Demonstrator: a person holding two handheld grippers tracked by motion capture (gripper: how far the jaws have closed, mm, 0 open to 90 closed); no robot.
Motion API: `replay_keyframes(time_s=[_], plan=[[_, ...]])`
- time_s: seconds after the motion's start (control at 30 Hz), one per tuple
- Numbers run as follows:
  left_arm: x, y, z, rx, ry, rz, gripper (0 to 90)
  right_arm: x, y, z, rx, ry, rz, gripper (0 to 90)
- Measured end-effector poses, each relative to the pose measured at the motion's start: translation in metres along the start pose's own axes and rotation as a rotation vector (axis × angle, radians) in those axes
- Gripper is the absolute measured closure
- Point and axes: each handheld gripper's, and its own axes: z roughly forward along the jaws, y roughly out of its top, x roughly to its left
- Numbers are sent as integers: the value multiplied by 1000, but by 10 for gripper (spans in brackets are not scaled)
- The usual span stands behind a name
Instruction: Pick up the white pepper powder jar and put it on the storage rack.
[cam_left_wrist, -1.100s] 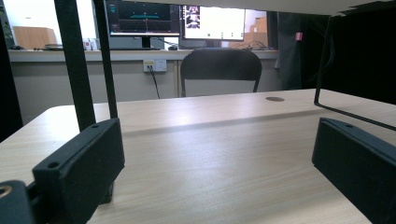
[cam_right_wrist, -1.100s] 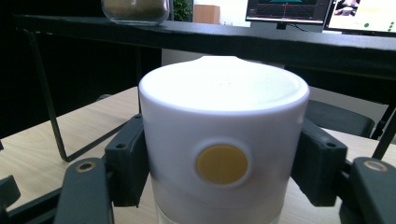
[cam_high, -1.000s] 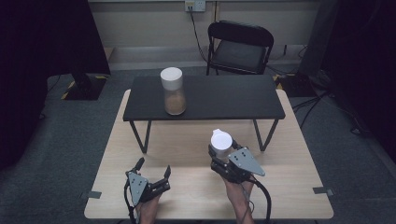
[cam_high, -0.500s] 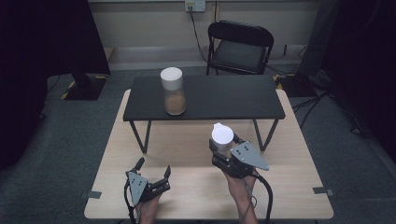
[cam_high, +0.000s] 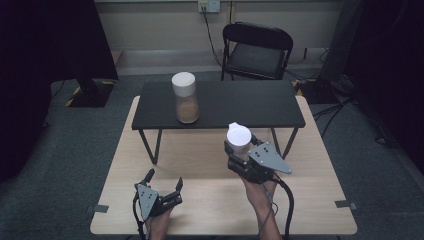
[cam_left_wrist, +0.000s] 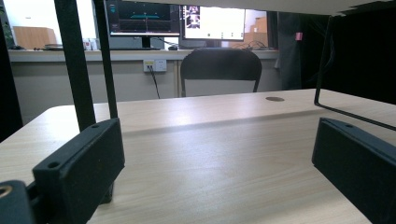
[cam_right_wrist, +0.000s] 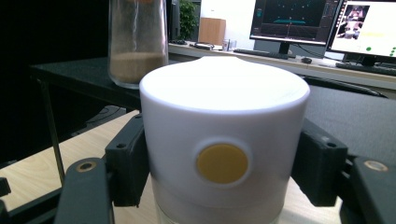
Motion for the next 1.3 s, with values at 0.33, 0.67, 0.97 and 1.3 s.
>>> replay_keyframes(time_s=[0.33, 0.67, 0.97, 1.3], plan=[[0, 0, 0, 0, 0, 2, 19, -6, 17, 1, -7, 4, -9, 301], [0, 0, 0, 0, 0, 2, 19, -13, 33, 3, -17, -6, -17, 300], [0, 0, 0, 1, 0, 2, 19, -19, 48, 12, -33, -3, -18, 301], [0, 0, 0, 0, 0, 2, 19, -26, 59, 23, -36, -2, 13, 300]])
